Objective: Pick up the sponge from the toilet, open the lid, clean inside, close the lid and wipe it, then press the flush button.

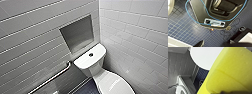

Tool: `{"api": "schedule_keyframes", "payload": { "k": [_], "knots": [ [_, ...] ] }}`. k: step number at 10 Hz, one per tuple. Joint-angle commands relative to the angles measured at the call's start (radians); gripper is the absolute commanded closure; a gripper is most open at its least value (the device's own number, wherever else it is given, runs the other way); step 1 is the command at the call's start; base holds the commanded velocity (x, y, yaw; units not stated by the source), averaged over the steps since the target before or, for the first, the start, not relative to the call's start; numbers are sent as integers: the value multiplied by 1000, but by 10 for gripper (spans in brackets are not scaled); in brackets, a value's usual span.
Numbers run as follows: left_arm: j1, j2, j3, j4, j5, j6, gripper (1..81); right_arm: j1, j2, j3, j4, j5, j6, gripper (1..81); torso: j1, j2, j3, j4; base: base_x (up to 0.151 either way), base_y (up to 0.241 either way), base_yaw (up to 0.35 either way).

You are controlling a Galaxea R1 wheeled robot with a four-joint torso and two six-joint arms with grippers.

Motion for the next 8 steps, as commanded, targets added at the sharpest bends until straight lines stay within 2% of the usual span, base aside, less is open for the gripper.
{"api": "schedule_keyframes", "payload": {
  "k": [1, 2, 3, 6, 8],
  "knots": [
    [13, 2, -40, -10, 90, -7, 10, 140, -9, 4, 4, -160, 3, 811, 0, 0, 0, 0, 0, 0, 0],
    [13, 11, -51, -10, 89, -7, 10, 169, 17, -33, 6, -195, 4, 811, 0, 0, 0, 0, 0, 0, 0],
    [13, 14, -54, -8, 90, -7, 10, 206, 39, -70, 7, -238, 4, 811, 64, -100, 0, 0, 0, 0, 0],
    [22, 19, -69, -10, 87, -7, 10, 310, 54, -122, 29, -315, 4, 811, 94, -148, 0, 0, 0, 0, 0],
    [24, 38, -101, -10, 87, -7, 10, 353, 48, -110, 29, -315, 4, 811, 138, -222, -87, 0, 0, 0, 0]
  ]
}}
